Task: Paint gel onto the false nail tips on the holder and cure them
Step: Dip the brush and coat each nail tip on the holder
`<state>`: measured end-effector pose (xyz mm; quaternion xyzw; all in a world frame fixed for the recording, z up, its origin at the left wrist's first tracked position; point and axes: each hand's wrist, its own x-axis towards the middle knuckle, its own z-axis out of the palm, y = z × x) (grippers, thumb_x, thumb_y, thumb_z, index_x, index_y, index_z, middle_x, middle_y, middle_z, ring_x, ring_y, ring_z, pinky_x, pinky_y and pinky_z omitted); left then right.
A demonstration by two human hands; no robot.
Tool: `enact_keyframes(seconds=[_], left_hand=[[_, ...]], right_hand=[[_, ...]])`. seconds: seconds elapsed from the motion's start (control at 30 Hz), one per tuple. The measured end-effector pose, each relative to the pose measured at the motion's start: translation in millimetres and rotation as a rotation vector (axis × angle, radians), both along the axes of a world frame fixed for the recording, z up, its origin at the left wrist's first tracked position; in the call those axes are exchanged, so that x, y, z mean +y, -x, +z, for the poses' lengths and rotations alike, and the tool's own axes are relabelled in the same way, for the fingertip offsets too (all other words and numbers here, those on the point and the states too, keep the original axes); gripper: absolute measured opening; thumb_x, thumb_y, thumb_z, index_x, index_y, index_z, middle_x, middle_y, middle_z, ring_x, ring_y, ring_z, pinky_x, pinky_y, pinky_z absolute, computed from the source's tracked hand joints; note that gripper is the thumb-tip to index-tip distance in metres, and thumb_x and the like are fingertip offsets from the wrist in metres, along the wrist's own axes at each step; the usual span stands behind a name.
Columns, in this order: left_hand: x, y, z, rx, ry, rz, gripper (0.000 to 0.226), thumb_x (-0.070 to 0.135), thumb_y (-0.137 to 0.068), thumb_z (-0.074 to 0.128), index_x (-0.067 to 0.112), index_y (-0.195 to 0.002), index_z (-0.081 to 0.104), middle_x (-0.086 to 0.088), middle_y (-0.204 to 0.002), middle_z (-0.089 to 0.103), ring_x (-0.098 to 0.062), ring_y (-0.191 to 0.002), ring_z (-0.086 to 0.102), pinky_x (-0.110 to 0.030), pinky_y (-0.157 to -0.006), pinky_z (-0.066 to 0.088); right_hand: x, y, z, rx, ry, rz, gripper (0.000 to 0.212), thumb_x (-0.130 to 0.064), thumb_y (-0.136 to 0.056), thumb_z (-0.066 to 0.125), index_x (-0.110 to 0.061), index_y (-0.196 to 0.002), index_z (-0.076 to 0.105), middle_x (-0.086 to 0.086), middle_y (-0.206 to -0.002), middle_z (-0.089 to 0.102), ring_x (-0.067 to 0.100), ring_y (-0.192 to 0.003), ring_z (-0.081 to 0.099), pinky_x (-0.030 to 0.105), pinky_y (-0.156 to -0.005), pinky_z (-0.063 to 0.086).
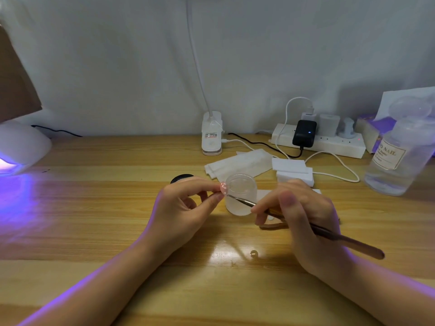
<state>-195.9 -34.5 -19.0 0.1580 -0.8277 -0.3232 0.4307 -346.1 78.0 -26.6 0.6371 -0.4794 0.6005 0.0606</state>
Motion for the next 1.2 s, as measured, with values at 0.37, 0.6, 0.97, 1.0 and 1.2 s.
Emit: enact_keyframes(seconds=[0.37, 0.6, 0.97, 1.0, 1.2], left_hand=[[1.0, 0.9, 0.4, 0.027, 0.006, -0.007, 0.014, 0.018, -0.075, 0.064, 0.024, -0.087, 0.07, 0.015, -0.076, 0.064, -0.003, -0.063, 0.053, -0.018, -0.042, 0.035], [1.3, 1.4, 0.6, 0.012, 0.011, -0.001, 0.011, 0.017, -0.077, 0.065, 0.02, -0.084, 0.072, 0.018, -0.073, 0.063, -0.004, -0.061, 0.05, -0.017, -0.043, 0.032], [0.3, 1.3, -1.5, 0.018, 0.008, -0.007, 0.014, 0.02, -0.077, 0.063, 0.027, -0.088, 0.07, 0.004, -0.079, 0.066, -0.009, -0.065, 0.053, -0.03, -0.041, 0.039], [0.4, 1.2, -1.8, 0.02, -0.001, -0.012, 0.014, 0.02, -0.077, 0.063, 0.027, -0.088, 0.07, 0.003, -0.079, 0.065, -0.01, -0.064, 0.052, -0.032, -0.041, 0.039], [-0.5, 1.0, -3.4, 0.013, -0.015, -0.009, 0.022, 0.007, -0.079, 0.068, 0.027, -0.087, 0.07, 0.002, -0.078, 0.063, -0.014, -0.062, 0.05, -0.033, -0.041, 0.038]], right_hand=[[-0.2, -2.3, 0.9, 0.065, -0.046, -0.021, 0.05, -0.043, -0.098, 0.027, -0.02, -0.077, 0.066, -0.008, -0.062, 0.063, -0.002, -0.065, 0.055, 0.023, -0.07, 0.041], [-1.2, -2.1, 1.8, -0.023, -0.065, -0.039, 0.044, -0.045, -0.096, 0.028, -0.024, -0.08, 0.063, -0.008, -0.065, 0.062, 0.005, -0.067, 0.058, 0.032, -0.063, 0.045], [2.0, -1.0, 1.0, -0.009, -0.035, 0.016, 0.055, -0.04, -0.097, 0.032, -0.011, -0.064, 0.067, -0.003, -0.054, 0.059, 0.002, -0.058, 0.054, 0.027, -0.067, 0.042], [2.4, -0.9, 1.9, -0.011, -0.02, 0.011, 0.048, -0.035, -0.095, 0.037, -0.012, -0.065, 0.066, -0.001, -0.054, 0.059, 0.006, -0.057, 0.055, 0.031, -0.064, 0.043], [-2.8, -4.4, 5.6, 0.094, -0.08, -0.063, 0.024, -0.024, -0.085, 0.051, -0.01, -0.077, 0.068, -0.004, -0.065, 0.061, 0.015, -0.056, 0.054, 0.035, -0.052, 0.045]])
